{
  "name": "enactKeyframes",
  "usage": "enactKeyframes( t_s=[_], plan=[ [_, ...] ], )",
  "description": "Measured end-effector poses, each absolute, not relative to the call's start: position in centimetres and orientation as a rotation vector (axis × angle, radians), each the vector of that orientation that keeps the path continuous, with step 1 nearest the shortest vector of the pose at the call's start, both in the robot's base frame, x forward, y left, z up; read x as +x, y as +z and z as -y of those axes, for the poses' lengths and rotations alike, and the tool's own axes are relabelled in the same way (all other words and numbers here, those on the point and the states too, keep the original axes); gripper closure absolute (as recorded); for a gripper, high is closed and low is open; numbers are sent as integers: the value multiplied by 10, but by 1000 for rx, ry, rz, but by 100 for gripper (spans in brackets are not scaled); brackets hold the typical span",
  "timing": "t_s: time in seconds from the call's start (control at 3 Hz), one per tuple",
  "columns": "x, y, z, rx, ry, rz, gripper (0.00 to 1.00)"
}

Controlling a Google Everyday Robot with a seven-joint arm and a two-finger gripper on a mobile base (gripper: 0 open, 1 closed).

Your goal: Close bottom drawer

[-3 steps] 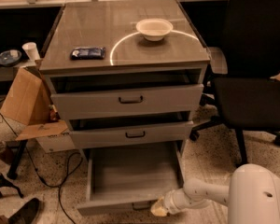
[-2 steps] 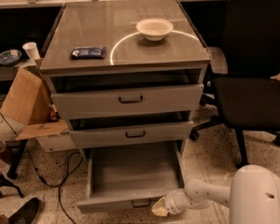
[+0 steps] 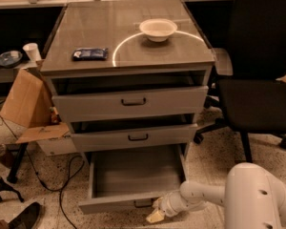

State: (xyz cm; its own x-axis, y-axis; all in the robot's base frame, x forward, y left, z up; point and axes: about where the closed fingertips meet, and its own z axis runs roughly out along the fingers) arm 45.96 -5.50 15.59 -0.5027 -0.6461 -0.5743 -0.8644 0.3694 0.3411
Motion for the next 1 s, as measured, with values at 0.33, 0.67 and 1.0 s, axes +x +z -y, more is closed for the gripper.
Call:
enactKeyframes(
  t_s=[0.33,0.67,1.0],
  plan=[
    [468,152,31,-1322,877,-2298,0],
    [466,152,32,-1322,877,-2298,0],
    [482,145,-8,-1320,865,-2310,0]
  ],
)
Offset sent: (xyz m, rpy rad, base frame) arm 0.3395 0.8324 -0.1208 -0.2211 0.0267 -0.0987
